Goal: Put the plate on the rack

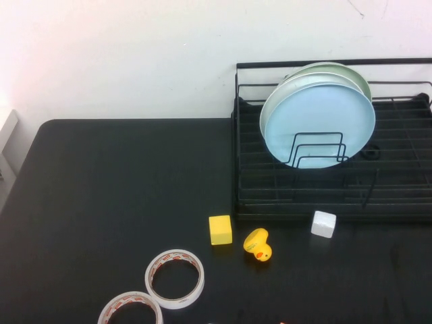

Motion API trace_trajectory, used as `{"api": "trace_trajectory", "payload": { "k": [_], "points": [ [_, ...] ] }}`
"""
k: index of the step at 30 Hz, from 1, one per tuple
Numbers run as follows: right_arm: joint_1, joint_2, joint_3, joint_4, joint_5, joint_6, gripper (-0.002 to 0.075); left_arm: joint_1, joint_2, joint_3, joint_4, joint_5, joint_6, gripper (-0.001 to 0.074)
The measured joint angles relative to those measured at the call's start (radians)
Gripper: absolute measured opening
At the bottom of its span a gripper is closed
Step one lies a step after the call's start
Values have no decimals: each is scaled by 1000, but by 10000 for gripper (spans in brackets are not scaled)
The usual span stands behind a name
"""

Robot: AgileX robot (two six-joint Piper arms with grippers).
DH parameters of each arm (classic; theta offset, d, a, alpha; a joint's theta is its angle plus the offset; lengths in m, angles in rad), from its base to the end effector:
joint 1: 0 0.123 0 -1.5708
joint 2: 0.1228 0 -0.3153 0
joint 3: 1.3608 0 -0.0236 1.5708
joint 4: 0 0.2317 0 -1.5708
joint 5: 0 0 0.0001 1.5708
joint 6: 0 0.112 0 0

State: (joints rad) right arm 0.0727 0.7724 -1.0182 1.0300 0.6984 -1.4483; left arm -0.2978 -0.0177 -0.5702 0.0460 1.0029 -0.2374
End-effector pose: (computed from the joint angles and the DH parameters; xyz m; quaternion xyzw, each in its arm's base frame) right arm 0.1024 0.0694 0.4600 -0.3991 0.6099 0.0536 0.6826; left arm -0.0384 0.0163 0.2832 0.0233 0.8125 -0.1318 0.5675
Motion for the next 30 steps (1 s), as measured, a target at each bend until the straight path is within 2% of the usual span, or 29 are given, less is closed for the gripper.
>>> {"api": "trace_trajectory", "payload": {
  "k": [5, 12, 20, 25, 30],
  "points": [
    [0, -219, 137, 38, -69, -4, 6, 0, 0, 0, 0, 15, 0, 0],
    [0, -376, 248, 47, -65, -4, 4, 0, 0, 0, 0, 21, 0, -1],
    [0, -417, 277, 40, 167, 71, 1, 0, 0, 0, -1, 22, 0, -1],
    [0, -418, 277, -163, 269, 92, 0, 0, 0, 0, -1, 23, 2, -1],
    [0, -442, 277, -342, 242, 193, 0, 0, 0, 0, -2, 23, 3, -1]
  ]
}}
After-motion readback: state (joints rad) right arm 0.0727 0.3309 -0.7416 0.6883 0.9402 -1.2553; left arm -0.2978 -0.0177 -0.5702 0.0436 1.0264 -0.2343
